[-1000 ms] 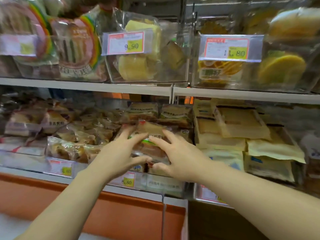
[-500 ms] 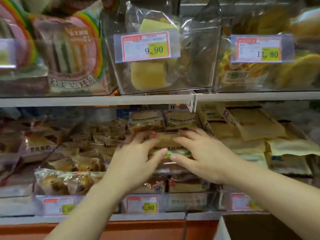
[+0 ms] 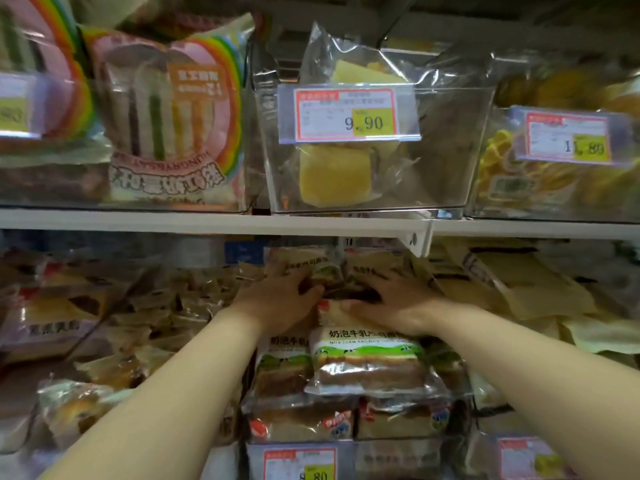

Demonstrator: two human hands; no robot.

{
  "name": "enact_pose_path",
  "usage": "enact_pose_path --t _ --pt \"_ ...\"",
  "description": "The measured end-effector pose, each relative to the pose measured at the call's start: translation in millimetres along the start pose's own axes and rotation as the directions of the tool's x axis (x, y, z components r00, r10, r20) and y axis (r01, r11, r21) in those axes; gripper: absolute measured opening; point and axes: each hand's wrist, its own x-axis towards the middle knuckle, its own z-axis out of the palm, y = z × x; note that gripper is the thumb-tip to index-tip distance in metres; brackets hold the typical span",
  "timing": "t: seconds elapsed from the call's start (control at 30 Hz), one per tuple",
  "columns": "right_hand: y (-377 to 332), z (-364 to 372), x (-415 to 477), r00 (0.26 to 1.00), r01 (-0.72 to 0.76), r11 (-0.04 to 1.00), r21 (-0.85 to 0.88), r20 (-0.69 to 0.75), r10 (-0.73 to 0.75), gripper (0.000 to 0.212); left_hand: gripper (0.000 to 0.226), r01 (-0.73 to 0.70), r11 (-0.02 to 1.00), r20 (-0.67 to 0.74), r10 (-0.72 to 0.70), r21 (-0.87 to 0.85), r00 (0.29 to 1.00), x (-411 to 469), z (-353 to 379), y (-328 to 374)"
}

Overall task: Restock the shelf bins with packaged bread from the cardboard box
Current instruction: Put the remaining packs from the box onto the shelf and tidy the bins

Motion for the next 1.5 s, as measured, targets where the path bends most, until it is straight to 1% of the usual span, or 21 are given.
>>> enact_pose_path --t 0.1,0.17,0.2,0.27,0.33,0.37,0.4,0.47,0.5,0.7,0.8,0.9,0.93,1.0,1.07,1.1,1.17,1.27,1.33,1.43,1.5 --pt "3.9 1.2 -1.9 0.999 0.022 0.999 0.036 0.023 -0.022 0.09 0.064 -0.012 1.0 0.008 0.011 0.006 1.0 4.4 1.8 -5.5" --pt "2.9 1.1 -4.0 1.0 0.014 1.0 0.013 0.024 -0.014 0.084 0.065 -0.011 1.0 0.019 0.012 -0.021 1.0 4.1 2.0 -7.0" --pt "0.2 -1.2 -6.0 1.0 0.011 1.0 -0.004 0.007 -0.011 0.08 0.065 0.001 1.0 0.019 -0.001 -0.024 1.0 2.9 1.1 -6.2" --pt "-9.7 -9.4 -16.3 0.995 0.041 0.999 -0.032 -0.087 -0.043 0.074 0.062 0.036 0.999 -0.008 -0.035 0.004 0.999 -1.9 -2.7 -2.1" --pt "-22.6 -17.5 -39.9 0.982 0.123 0.992 0.024 -0.145 -0.118 0.075 0.059 0.025 1.0 -0.058 -0.024 0.017 0.998 -9.3 -6.0 4.8" --pt "-28.5 -18.1 -54.8 0.979 0.169 0.984 0.06 -0.121 -0.161 0.078 0.057 -0.006 1.0 -0.078 0.008 0.02 0.997 -12.9 -5.5 8.1" --pt "-34.1 -15.0 -70.1 0.975 0.213 0.975 0.056 -0.076 -0.208 0.082 0.056 -0.04 0.999 -0.082 0.043 0.03 0.996 -16.5 -3.3 10.2" --pt "-43.3 -0.9 -90.2 0.958 0.284 0.957 -0.062 -0.013 -0.286 0.083 0.055 -0.092 0.994 -0.051 0.095 0.067 0.994 -21.6 2.3 11.5" --pt "-44.9 6.8 -92.8 0.952 0.302 0.948 -0.104 -0.012 -0.305 0.082 0.054 -0.104 0.992 -0.035 0.107 0.075 0.994 -22.6 4.2 11.6" --pt "-41.3 23.8 -76.5 0.945 0.293 0.945 -0.144 -0.107 -0.309 0.094 0.045 -0.127 0.991 -0.056 0.129 0.032 0.99 -21.0 0.7 8.6" --pt "-43.1 31.2 -76.3 0.949 0.271 0.951 -0.148 -0.124 -0.289 0.094 0.045 -0.127 0.991 -0.034 0.128 0.03 0.991 -21.0 -0.6 8.8" --pt "-45.4 21.8 -85.1 0.965 0.241 0.969 -0.055 -0.094 -0.246 0.084 0.044 -0.119 0.993 -0.034 0.12 0.021 0.992 -27.4 -6.0 12.2" --pt "-44.9 15.7 -88.8 0.963 0.236 0.971 -0.033 -0.124 -0.239 0.081 0.043 -0.121 0.993 -0.062 0.122 0.011 0.991 -32.1 -8.6 12.7" --pt "-41.7 6.7 -97.7 0.938 0.236 0.971 -0.037 -0.252 -0.237 0.08 0.043 -0.138 0.99 -0.158 0.13 -0.042 0.979 -49.9 -12.0 12.8" --pt "-36.8 6.3 -109.2 0.913 0.227 0.974 -0.005 -0.348 -0.214 0.068 0.042 -0.15 0.982 -0.244 0.119 -0.115 0.963 -79.4 -11.5 15.6" --pt "-35.1 10.0 -115.6 0.911 0.217 0.976 0.004 -0.359 -0.201 0.062 0.043 -0.139 0.983 -0.263 0.104 -0.117 0.959 -96.0 -9.1 18.6" --pt "-32.7 25.6 -127.4 0.933 0.183 0.982 -0.056 -0.305 -0.191 0.058 0.045 -0.096 0.993 -0.257 0.077 -0.063 0.963 -129.0 1.4 26.1" --pt "-29.6 45.0 -135.9 0.966 0.144 0.982 -0.121 -0.198 -0.166 0.066 0.046 -0.07 0.997 -0.236 0.059 -0.038 0.97 -159.5 17.5 35.1" --pt "-30.0 46.3 -138.0 0.962 0.15 0.983 -0.103 -0.216 -0.17 0.068 0.046 -0.039 0.997 -0.249 0.022 -0.063 0.968 -169.8 23.6 34.8" --pt "-36.0 39.3 -140.5 0.941 0.206 0.977 -0.051 -0.264 -0.212 0.066 0.044 0.01 0.994 -0.331 -0.044 -0.106 0.943 -179.8 24.7 32.3" --pt "-42.5 33.1 -142.4 0.924 0.266 0.962 -0.055 -0.269 -0.271 0.065 0.042 0.024 0.993 -0.401 -0.067 -0.112 0.914 -182.5 22.5 28.9"
